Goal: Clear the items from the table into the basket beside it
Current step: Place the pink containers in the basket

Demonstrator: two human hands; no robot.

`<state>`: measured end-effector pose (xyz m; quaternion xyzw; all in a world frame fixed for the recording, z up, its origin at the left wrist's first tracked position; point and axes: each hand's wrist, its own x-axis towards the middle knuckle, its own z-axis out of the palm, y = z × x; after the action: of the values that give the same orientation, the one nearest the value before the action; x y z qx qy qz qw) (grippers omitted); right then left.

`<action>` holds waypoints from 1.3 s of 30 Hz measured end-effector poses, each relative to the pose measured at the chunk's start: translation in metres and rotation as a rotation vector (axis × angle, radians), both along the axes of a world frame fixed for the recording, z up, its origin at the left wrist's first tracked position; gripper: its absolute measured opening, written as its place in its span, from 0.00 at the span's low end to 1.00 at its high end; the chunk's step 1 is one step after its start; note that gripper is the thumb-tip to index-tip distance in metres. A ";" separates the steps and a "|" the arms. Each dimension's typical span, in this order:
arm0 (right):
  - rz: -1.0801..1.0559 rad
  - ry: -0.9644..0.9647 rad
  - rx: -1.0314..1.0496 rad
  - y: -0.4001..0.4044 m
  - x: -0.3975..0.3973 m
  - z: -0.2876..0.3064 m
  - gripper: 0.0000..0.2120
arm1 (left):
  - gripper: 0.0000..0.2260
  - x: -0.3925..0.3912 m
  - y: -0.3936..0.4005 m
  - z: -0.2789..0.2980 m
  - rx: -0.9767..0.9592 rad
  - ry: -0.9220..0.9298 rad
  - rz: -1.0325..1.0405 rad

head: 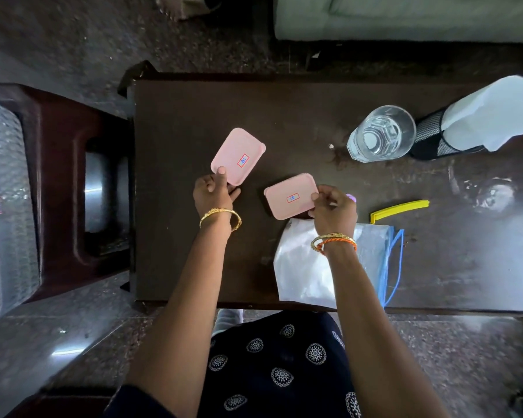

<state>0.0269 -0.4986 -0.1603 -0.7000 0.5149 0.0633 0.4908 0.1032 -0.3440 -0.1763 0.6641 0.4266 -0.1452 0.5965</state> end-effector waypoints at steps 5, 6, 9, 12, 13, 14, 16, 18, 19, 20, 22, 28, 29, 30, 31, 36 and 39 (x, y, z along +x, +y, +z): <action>0.019 -0.058 -0.003 0.017 0.012 0.013 0.08 | 0.12 -0.009 0.049 0.024 0.032 -0.051 0.033; 0.032 -0.083 -0.003 0.025 0.016 0.016 0.08 | 0.12 -0.013 0.062 0.031 0.061 -0.067 0.032; 0.032 -0.174 0.041 0.054 0.032 0.027 0.07 | 0.11 -0.023 0.103 0.050 0.104 -0.121 0.068; 0.026 -0.291 0.184 0.096 0.054 0.045 0.07 | 0.09 -0.029 0.144 0.071 0.097 -0.203 0.140; 0.052 -0.324 0.216 0.114 0.062 0.052 0.07 | 0.08 -0.031 0.159 0.079 0.104 -0.234 0.168; 0.091 -0.356 0.242 0.132 0.070 0.060 0.08 | 0.07 -0.031 0.174 0.087 0.109 -0.264 0.200; 0.202 -0.415 0.291 0.169 0.087 0.078 0.08 | 0.08 -0.033 0.201 0.100 0.107 -0.296 0.285; 0.320 -0.465 0.325 0.208 0.103 0.093 0.08 | 0.09 -0.036 0.229 0.109 0.090 -0.296 0.402; 0.371 -0.482 0.327 0.226 0.112 0.098 0.08 | 0.09 -0.039 0.241 0.111 0.087 -0.290 0.451; 0.414 -0.496 0.323 0.241 0.120 0.103 0.08 | 0.08 -0.040 0.248 0.113 0.087 -0.279 0.482; 0.479 -0.511 0.316 0.270 0.136 0.108 0.08 | 0.06 -0.043 0.261 0.114 0.073 -0.279 0.521; 0.636 -0.493 0.125 0.325 0.172 0.108 0.07 | 0.10 -0.050 0.288 0.111 0.116 -0.298 0.653; 0.666 -0.507 0.082 0.334 0.174 0.108 0.06 | 0.08 -0.052 0.292 0.109 0.143 -0.275 0.664; 0.694 -0.521 0.033 0.341 0.176 0.109 0.06 | 0.07 -0.053 0.294 0.107 0.170 -0.257 0.675; 0.735 -0.531 -0.034 0.349 0.178 0.110 0.06 | 0.06 -0.053 0.296 0.104 0.194 -0.244 0.683; 1.077 -0.439 -0.395 0.381 0.181 0.101 0.09 | 0.08 -0.046 0.305 0.091 0.231 -0.159 0.650; 1.193 -0.315 -0.670 0.395 0.180 0.089 0.12 | 0.09 -0.043 0.308 0.087 0.177 -0.148 0.642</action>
<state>0.2073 -0.1035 -0.0713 -0.9774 -0.0427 0.0574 0.1987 0.0599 -0.0365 -0.0891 0.5537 0.5806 0.1360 0.5813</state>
